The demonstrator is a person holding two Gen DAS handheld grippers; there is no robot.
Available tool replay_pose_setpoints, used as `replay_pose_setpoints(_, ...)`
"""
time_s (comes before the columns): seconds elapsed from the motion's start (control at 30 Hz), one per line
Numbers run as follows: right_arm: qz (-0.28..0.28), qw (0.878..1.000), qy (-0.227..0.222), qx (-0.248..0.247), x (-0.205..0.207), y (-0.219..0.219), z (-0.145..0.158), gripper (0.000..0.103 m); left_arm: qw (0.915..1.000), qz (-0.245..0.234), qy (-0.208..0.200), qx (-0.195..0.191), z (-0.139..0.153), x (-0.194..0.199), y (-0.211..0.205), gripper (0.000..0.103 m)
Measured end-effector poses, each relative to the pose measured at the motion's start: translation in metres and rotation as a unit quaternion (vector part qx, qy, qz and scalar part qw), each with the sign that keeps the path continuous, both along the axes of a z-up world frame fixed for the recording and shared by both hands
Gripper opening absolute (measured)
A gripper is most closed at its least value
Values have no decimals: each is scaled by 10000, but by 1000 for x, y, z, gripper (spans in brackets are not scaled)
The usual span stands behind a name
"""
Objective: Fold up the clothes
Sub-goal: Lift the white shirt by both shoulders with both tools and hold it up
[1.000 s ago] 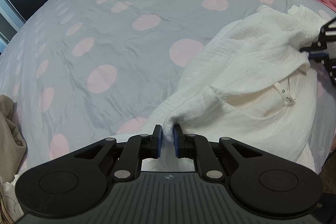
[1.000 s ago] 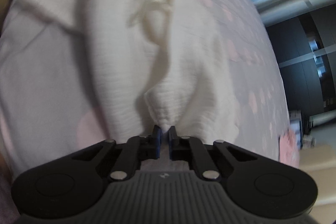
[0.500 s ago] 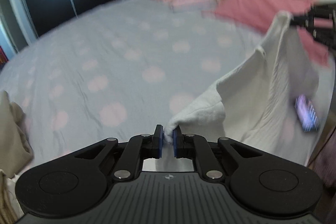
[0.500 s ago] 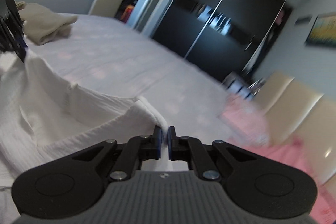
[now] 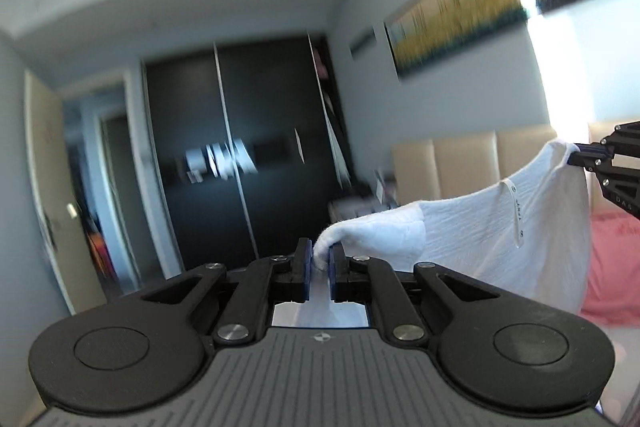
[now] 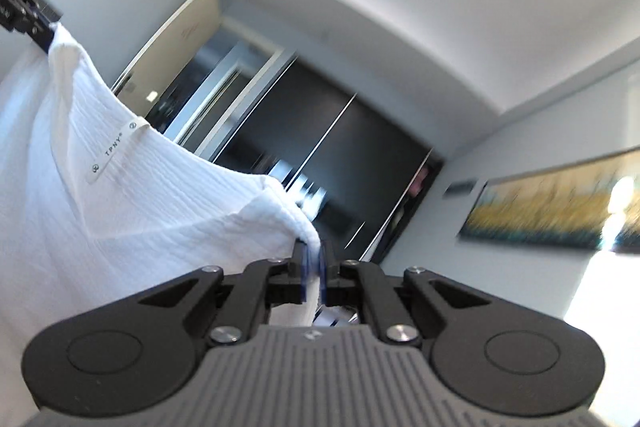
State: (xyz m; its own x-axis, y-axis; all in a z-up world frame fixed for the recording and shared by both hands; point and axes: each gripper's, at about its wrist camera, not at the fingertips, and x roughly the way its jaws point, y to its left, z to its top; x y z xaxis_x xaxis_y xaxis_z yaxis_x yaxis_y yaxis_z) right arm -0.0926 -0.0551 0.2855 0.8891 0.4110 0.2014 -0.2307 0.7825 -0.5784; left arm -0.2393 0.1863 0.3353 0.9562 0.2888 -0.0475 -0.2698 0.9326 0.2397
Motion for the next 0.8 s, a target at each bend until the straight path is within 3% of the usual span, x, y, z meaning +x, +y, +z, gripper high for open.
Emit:
replay_pose_setpoints(0.13, -258, 9962, -769, 303, -26, 0, 34, 6, 9986, -82, -378, 369, 37, -28, -28, 6)
replay_pose_setpoints(0.3, -583, 9885, -1338, 386, -46, 3, 58, 6, 9970, -145, -449, 615, 57, -37, -52, 6)
replay_pose_setpoints(0.6, -263, 9866, -1583, 296, -104, -9, 60, 6, 9930, -61, -784, 886, 65, -90, -80, 6)
replay_pose_setpoints(0.8, -198, 9872, -1583, 72, -106, -3, 45, 6, 9897, 49, -795, 1191, 62, -99, -92, 6)
